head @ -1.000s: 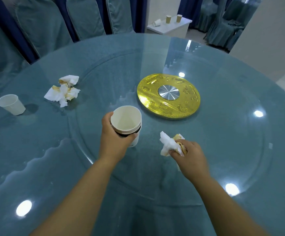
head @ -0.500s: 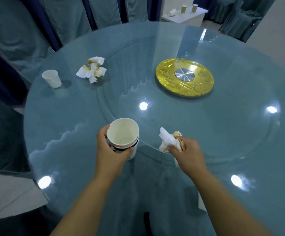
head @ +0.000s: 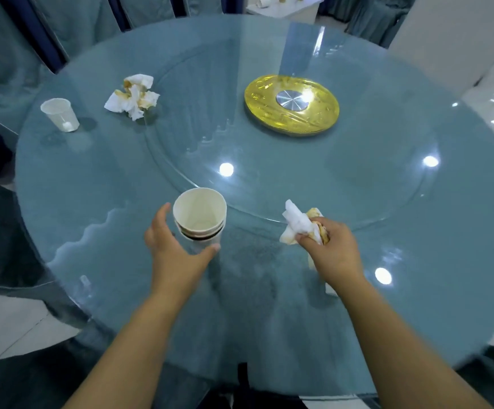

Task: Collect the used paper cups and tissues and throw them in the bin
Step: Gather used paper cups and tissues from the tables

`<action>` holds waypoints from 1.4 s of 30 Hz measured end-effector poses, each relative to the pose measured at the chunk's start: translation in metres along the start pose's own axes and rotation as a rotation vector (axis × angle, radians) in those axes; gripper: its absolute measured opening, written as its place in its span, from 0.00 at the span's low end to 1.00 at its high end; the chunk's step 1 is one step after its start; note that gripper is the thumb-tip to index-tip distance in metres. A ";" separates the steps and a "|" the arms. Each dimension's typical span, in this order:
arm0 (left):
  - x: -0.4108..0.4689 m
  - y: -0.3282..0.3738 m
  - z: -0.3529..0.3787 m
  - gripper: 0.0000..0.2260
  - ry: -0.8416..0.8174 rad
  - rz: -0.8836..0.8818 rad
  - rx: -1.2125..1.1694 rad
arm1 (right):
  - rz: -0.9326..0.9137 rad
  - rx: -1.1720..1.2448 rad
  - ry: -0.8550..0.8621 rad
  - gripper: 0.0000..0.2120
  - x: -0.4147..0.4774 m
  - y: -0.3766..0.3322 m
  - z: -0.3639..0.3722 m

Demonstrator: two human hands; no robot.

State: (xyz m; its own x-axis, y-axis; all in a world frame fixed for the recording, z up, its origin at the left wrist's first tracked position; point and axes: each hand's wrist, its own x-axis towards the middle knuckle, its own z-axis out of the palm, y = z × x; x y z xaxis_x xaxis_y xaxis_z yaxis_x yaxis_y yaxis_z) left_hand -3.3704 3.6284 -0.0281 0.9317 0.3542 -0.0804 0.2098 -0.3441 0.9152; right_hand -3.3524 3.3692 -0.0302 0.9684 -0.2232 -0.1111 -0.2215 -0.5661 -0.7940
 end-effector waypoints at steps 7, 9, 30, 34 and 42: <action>-0.054 0.004 0.031 0.32 0.008 0.097 0.076 | 0.100 0.030 0.185 0.10 -0.034 0.033 -0.045; -0.068 0.005 0.046 0.28 -0.053 0.119 0.103 | 0.114 0.022 0.214 0.11 -0.039 0.045 -0.061; -0.112 0.035 0.226 0.32 -0.546 -0.079 0.275 | 0.121 -0.192 -0.053 0.12 -0.012 0.126 -0.131; -0.114 0.035 0.214 0.26 -0.463 -0.152 0.147 | 0.107 -0.179 -0.090 0.12 -0.013 0.116 -0.128; -0.113 0.033 0.140 0.37 -0.189 -0.174 -0.051 | 0.102 -0.107 -0.185 0.18 -0.005 0.081 -0.092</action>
State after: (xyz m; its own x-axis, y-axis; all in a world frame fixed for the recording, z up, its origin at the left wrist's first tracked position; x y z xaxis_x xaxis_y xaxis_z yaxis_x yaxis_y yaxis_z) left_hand -3.4270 3.4551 -0.0439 0.9228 0.2342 -0.3060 0.3609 -0.2465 0.8995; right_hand -3.3860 3.2516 -0.0387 0.9427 -0.1398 -0.3028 -0.3205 -0.6309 -0.7065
